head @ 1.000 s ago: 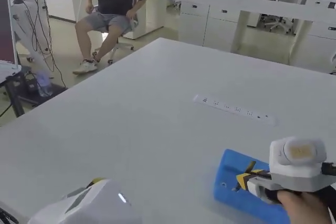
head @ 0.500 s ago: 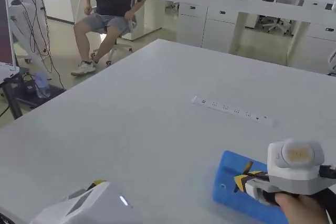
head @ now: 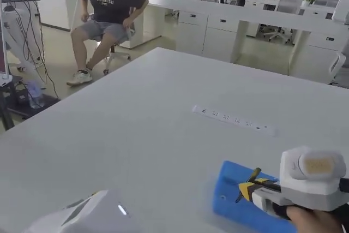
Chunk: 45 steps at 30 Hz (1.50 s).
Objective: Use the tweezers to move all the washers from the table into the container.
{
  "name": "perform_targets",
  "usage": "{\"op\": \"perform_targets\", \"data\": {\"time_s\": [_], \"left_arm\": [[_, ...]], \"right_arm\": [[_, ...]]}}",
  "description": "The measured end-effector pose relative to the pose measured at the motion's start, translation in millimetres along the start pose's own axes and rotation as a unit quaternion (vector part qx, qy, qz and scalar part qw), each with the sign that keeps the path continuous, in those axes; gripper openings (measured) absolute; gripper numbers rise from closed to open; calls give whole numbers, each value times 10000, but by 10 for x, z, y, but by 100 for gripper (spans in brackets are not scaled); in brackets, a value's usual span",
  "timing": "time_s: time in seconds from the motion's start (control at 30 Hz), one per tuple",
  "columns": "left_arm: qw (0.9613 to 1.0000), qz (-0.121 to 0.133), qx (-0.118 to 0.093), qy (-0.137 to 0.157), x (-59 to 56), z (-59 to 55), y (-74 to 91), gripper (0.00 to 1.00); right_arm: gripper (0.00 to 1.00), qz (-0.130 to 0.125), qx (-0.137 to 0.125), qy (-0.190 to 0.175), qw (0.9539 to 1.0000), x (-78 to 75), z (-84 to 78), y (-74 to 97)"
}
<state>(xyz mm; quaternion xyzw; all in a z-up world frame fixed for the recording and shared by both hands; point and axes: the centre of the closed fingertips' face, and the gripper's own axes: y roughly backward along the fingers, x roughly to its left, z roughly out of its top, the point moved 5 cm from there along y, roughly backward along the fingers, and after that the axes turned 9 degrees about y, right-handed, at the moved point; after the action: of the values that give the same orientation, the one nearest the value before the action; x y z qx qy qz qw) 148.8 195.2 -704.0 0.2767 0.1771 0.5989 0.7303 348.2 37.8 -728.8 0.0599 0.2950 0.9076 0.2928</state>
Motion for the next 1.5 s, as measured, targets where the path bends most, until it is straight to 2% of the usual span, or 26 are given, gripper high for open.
{"op": "perform_targets", "data": {"time_s": [0.13,0.27,0.37,0.57,0.67,0.77,0.83,1.07,1.27,1.43,1.5], "left_arm": [[10000,-7,-76,63,18,33,11,96],[9999,-6,-35,160,35,20,-1,99],[10000,40,5,88,43,16,-3,99],[9999,6,12,161,25,22,-9,99],[9999,14,0,115,8,34,-14,99],[10000,0,-2,63,-16,47,-18,99],[10000,0,-2,32,-24,53,-16,99],[10000,-6,45,-30,-43,46,-14,99],[10000,-4,80,-52,-47,36,-17,99],[9999,-9,140,-76,-46,17,-29,99],[9998,-7,157,-75,-45,13,-33,99]], "right_arm": [[4,-13,-203,-140,9997,-1,43,132],[4,12,-298,-141,9995,45,73,224],[4,65,-358,-137,9992,73,79,318],[4,111,-225,149,9996,230,-65,412],[4,115,-43,289,9995,262,-211,414],[4,150,75,161,9997,272,-339,398],[4,130,91,150,9998,257,-385,378],[4,155,390,154,9990,235,-561,248],[5,179,420,46,9989,213,-596,190],[5,139,505,303,9982,218,-605,142],[5,163,514,276,9982,218,-605,130]]}}
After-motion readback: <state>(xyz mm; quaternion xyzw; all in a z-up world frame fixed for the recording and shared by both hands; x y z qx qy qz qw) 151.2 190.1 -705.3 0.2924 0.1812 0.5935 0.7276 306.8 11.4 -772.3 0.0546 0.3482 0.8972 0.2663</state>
